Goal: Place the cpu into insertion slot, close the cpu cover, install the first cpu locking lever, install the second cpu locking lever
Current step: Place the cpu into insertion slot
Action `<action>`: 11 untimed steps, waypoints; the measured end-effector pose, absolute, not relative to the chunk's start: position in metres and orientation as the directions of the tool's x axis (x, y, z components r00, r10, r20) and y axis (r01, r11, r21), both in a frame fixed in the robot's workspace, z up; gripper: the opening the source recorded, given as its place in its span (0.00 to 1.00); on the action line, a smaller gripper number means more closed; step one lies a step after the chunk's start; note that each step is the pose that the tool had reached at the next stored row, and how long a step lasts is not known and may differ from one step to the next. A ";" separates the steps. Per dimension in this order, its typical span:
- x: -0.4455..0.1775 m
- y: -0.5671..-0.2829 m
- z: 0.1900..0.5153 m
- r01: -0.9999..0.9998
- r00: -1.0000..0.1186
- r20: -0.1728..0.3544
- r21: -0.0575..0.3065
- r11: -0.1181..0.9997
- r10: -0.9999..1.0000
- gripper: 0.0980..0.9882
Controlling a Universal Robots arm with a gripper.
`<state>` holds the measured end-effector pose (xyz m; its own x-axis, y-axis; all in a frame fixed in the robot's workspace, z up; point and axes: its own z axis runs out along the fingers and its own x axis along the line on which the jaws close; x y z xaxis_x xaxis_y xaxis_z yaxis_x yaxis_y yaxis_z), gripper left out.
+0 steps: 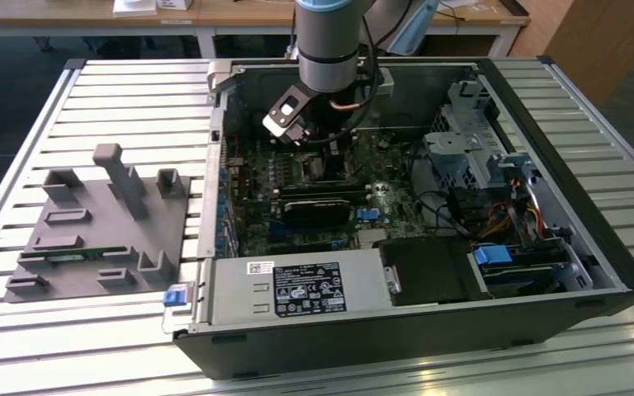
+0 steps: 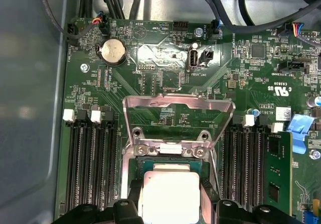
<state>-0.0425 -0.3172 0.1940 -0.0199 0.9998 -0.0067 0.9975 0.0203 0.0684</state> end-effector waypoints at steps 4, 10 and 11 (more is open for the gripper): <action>-0.043 -0.317 0.194 0.997 -0.020 -0.007 0.068 0.020 1.000 0.49; -0.042 -0.317 0.194 0.997 -0.020 -0.007 0.068 0.020 1.000 0.51; -0.042 -0.317 0.194 0.997 -0.020 -0.007 0.068 0.020 1.000 0.51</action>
